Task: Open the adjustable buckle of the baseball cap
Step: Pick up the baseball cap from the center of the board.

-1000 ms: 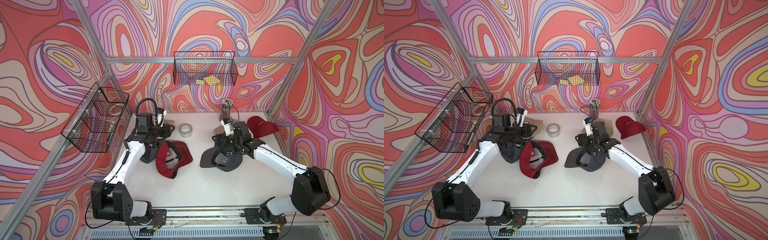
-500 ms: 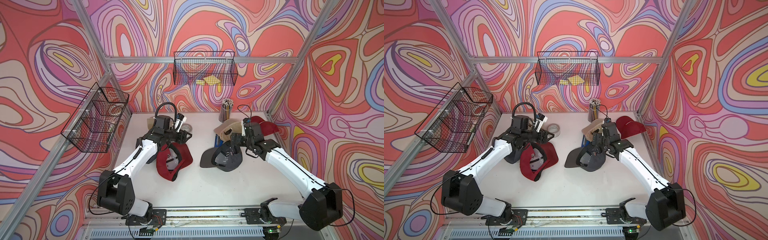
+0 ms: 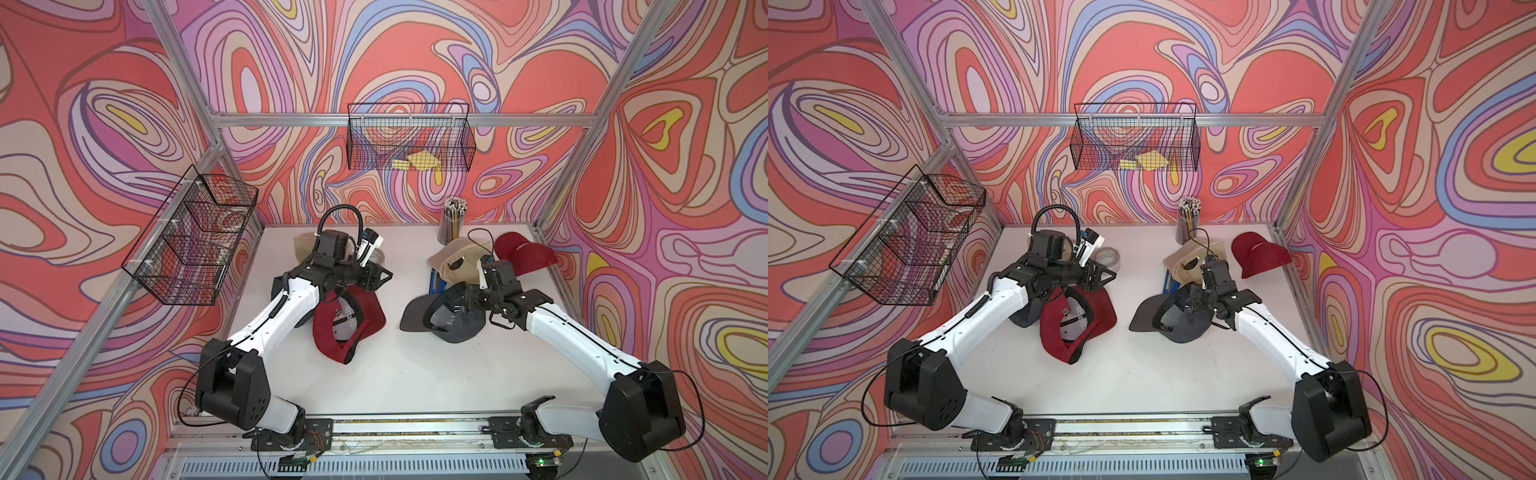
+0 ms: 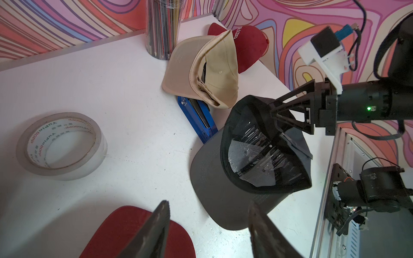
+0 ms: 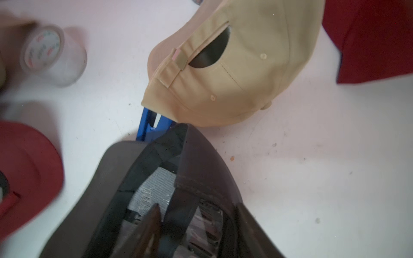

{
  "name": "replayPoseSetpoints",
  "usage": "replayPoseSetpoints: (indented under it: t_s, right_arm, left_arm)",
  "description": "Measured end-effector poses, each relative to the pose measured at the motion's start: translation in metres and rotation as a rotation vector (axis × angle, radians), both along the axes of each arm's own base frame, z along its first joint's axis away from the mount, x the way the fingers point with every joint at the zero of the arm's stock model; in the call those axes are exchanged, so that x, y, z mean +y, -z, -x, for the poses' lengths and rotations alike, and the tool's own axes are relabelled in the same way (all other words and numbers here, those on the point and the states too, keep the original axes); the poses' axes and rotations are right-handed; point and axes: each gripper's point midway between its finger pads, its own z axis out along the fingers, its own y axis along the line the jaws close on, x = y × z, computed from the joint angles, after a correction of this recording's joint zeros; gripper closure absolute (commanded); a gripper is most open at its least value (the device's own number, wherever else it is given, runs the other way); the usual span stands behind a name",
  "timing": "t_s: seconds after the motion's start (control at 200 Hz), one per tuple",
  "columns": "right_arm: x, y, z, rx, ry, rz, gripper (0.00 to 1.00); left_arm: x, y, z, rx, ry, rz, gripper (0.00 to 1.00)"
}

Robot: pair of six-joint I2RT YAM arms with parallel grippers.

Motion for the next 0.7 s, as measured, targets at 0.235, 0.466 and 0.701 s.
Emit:
replayPoseSetpoints:
  t_s: [0.235,0.466,0.701]
  right_arm:
    - [0.009,-0.012,0.002,-0.008,-0.053,-0.029,1.00]
    - [0.042,-0.080,0.003,-0.130,-0.234,-0.156,1.00]
    - [0.079,-0.126,0.010,-0.232,-0.475,-0.264,1.00]
  left_arm:
    - [0.000,0.000,0.001,0.006,0.005,-0.003,0.43]
    - [-0.004,0.003,0.002,0.017,0.037,-0.001,0.43]
    - [-0.008,-0.013,0.010,-0.084,0.099,0.038,0.35]
